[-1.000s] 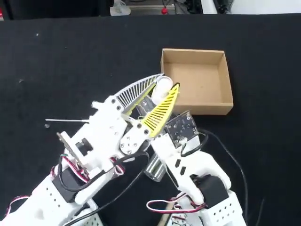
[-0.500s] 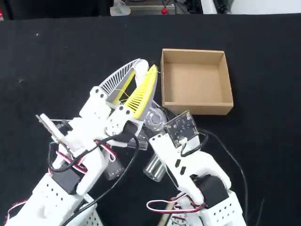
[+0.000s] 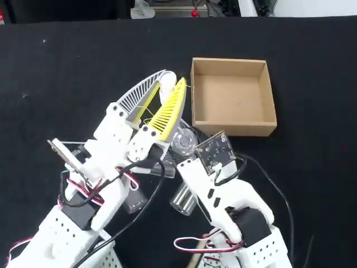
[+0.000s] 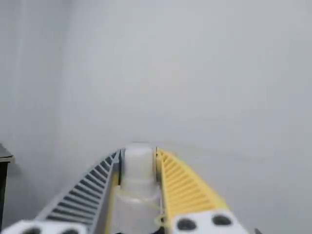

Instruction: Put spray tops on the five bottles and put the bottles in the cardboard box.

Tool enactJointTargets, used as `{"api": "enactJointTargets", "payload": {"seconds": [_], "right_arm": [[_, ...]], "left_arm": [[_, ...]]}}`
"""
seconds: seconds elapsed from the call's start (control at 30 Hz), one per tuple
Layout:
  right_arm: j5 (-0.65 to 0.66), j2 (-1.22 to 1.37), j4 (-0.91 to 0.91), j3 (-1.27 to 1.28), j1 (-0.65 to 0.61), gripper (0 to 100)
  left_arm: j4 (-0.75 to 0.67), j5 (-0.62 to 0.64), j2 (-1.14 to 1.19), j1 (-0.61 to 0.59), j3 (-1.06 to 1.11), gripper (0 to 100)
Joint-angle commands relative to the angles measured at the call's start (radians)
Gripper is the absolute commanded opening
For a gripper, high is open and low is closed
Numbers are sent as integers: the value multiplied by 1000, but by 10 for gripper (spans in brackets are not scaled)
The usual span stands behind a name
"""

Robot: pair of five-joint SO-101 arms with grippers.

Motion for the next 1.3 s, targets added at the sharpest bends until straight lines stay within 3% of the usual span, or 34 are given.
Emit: {"api": "enactJointTargets", "payload": {"seconds": [0.0, 0.47, 0.57, 0.73, 1.03, 1.27], "right_arm": [[-5, -18, -32, -15, -9, 11], [-2, -18, -57, -5, -9, 11], [-2, -18, -55, -5, -9, 11], [-2, -18, -54, -5, -9, 11], [-2, -18, -52, -5, -9, 11], [0, -18, -52, -5, -9, 11]], "left_arm": [[9, -29, -5, -2, -1, 30], [12, -29, -170, 41, -21, 30], [75, -28, -207, 42, -24, 30], [106, -35, -210, 116, -24, 30], [101, -37, -141, 116, -21, 30], [-18, -34, -49, 74, -10, 30]]}}
